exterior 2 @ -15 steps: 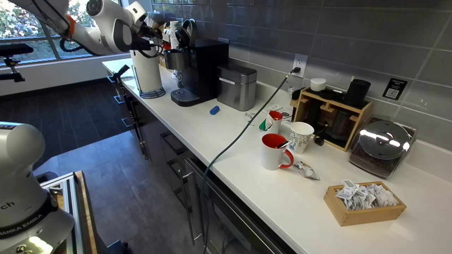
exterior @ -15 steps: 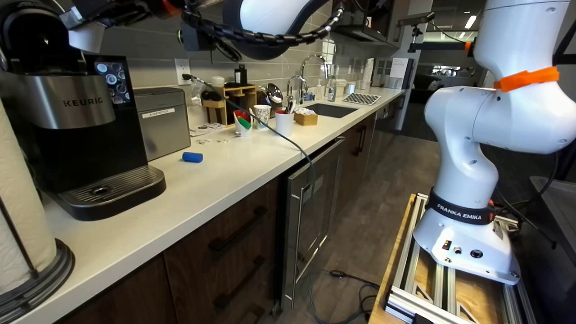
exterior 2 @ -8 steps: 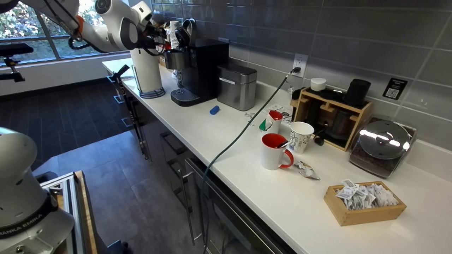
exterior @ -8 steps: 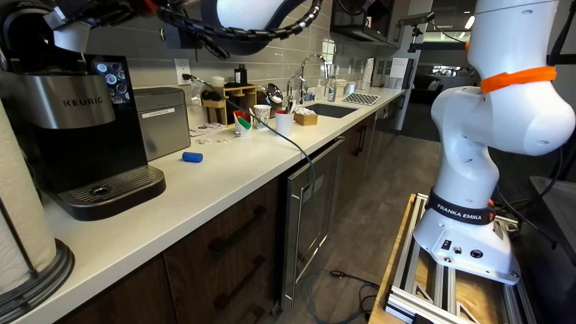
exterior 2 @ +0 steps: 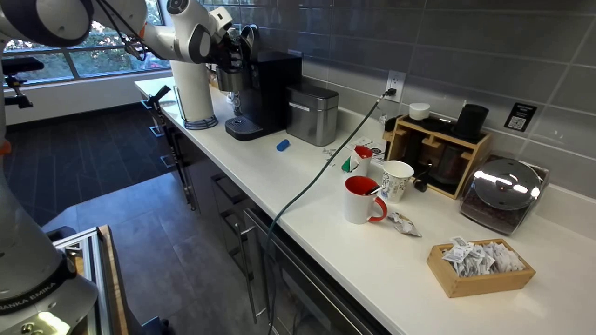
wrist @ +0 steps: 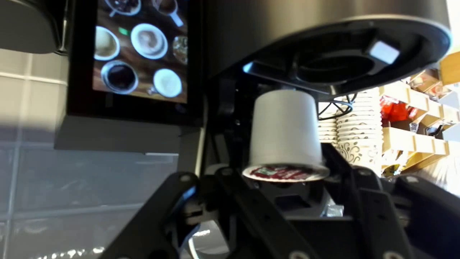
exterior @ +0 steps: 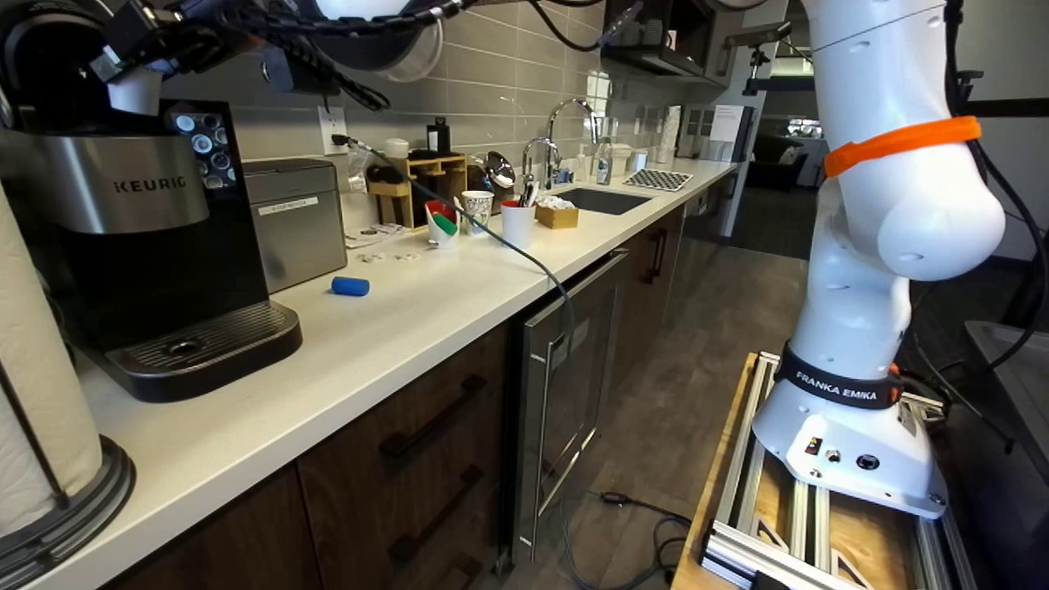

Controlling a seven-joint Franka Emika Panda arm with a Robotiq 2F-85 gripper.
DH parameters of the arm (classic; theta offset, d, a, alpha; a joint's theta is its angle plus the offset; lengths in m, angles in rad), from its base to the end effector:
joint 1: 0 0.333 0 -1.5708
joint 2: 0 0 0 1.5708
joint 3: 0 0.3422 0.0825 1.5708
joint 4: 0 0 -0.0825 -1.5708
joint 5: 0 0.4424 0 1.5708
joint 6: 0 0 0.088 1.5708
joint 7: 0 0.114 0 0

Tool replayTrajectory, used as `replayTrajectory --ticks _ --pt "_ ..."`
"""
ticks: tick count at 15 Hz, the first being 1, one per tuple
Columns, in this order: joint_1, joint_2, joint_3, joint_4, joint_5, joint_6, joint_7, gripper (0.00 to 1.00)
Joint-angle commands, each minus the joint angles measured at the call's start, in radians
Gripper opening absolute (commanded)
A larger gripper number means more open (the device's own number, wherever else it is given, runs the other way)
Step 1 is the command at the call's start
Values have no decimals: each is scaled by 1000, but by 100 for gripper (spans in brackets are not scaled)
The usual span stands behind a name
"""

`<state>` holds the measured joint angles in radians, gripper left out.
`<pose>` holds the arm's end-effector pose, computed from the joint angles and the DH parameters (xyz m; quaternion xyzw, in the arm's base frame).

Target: Put the blue block upright, then put the coffee pod in the coffeemaker

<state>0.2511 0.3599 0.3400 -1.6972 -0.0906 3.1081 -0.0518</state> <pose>0.6530 0.4015 0.5240 -0.8155 -0.2710 -0.4869 0.1564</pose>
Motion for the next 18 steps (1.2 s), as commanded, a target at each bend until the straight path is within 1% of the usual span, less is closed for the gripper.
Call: replayTrajectory --ticks 1,3,4,7,8,10,11,12,13,15,16,17,18 --pt "-128 104 171 139 71 -119 -126 29" --pt "-172 128 253 174 105 -186 -190 29" --pt "-186 133 280 184 116 -215 -214 29" --pt "-210 131 333 189 116 -268 -269 29" --pt "-213 124 341 179 113 -277 -274 29" --pt "-209 92 324 136 101 -263 -241 29" --pt "-210 69 314 102 98 -226 -225 29" --pt "-200 43 287 72 85 -195 -192 29" --pt "-182 15 257 41 72 -160 -149 29" --pt "-152 -12 232 0 67 -84 -107 29" --pt "-144 -21 236 -21 76 -54 -98 29" --pt "-134 -32 233 -41 83 -38 -85 29" --pt "-132 -41 244 -60 93 -30 -79 29"
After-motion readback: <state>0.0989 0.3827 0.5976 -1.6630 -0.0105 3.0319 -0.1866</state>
